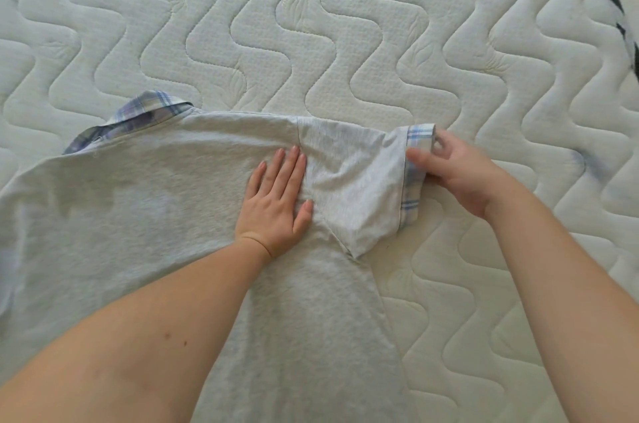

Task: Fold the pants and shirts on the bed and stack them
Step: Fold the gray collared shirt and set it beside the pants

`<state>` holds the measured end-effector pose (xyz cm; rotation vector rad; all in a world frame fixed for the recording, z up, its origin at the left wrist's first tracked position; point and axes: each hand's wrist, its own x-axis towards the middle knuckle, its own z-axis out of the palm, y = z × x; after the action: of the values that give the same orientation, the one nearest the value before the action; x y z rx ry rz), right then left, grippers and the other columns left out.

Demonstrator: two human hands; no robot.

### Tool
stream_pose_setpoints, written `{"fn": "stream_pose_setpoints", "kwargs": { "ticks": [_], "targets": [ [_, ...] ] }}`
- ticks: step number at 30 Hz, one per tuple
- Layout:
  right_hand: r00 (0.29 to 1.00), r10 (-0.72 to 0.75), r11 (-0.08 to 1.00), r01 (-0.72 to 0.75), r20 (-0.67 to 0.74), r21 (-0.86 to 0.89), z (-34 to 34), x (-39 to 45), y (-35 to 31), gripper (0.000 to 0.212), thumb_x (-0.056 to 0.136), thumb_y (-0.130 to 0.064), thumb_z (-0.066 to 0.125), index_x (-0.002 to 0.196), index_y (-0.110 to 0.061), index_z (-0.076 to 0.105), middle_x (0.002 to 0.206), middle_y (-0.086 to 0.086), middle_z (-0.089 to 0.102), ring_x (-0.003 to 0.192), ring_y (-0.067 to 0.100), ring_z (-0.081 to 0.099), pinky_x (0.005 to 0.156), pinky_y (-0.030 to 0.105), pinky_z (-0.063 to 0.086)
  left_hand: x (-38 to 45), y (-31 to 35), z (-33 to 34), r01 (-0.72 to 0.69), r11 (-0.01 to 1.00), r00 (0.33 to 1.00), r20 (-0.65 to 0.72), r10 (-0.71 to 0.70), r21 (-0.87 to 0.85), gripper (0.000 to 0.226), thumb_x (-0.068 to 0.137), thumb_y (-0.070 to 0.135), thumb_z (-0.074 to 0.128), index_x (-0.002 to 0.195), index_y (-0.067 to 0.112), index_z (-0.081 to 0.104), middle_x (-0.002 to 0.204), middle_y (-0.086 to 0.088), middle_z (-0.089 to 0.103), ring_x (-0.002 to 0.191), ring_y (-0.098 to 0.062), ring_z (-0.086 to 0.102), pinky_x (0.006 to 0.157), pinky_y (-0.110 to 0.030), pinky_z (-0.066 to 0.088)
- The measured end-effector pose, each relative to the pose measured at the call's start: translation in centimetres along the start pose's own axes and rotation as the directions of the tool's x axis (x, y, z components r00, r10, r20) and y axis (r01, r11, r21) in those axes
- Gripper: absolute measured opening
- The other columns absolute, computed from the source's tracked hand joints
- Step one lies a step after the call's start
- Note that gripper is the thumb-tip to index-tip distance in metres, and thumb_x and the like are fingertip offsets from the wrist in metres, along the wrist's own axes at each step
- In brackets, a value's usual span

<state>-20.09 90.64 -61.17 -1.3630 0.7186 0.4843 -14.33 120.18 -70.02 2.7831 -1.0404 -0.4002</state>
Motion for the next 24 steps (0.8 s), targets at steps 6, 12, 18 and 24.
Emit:
{"fn": "stream_pose_setpoints", "kwargs": {
  "ticks": [6,12,18,24],
  "targets": [
    [1.0,0.015,0.916,-0.016,-0.007,-0.4,0.8,-1.0,1.7,0.029,0.079,-0.022,0.081,0.106,-0.025,0.073,0.1,-0.012,0.075,0.095,0.001,0.068,0.084,0.017,0.052,0.1,0.1,-0.3,0.003,1.0,1.0,0.006,-0.003,0.008,0.07,0.096,0.046,0.025,0.158,0.015,0.012,0.166,-0.001,0.007,0.153,-0.017,0.001,0.123,-0.041,0.002],
    [0.898,-0.28,0.805,0.027,-0.339,-0.592,2.3,-1.3,3.5,0.019,0.092,-0.04,0.062,0.099,-0.024,0.07,0.085,-0.01,0.068,0.081,0.012,0.061,0.067,0.028,0.04,0.1,0.1,-0.2,0.003,1.0,1.0,0.017,-0.004,0.008,0.071,0.097,0.047,0.024,0.158,0.016,0.01,0.166,-0.001,0.005,0.153,-0.017,0.0,0.123,-0.042,0.002],
    [0.886,-0.021,0.825,-0.246,-0.463,-0.508,3.1,-2.8,5.6,0.065,0.082,-0.074,0.048,0.053,-0.017,0.036,0.04,-0.009,0.037,0.049,0.017,0.042,0.05,0.033,0.031,0.1,0.1,-0.2,0.007,1.0,1.0,0.012,-0.007,0.007,0.071,0.096,0.047,0.024,0.158,0.016,0.01,0.166,-0.001,0.005,0.153,-0.017,0.0,0.124,-0.042,0.002],
    [0.957,0.0,0.96,-0.081,-0.289,-0.27,4.2,-5.5,6.4,0.041,0.071,-0.051,0.08,0.105,-0.031,0.067,0.092,-0.018,0.073,0.083,-0.003,0.067,0.072,0.022,0.05,0.1,0.0,0.0,0.004,1.0,1.0,-0.002,-0.004,0.012,0.07,0.097,0.047,0.025,0.158,0.016,0.01,0.166,-0.001,0.005,0.153,-0.017,0.001,0.123,-0.042,0.003]
  ]
}}
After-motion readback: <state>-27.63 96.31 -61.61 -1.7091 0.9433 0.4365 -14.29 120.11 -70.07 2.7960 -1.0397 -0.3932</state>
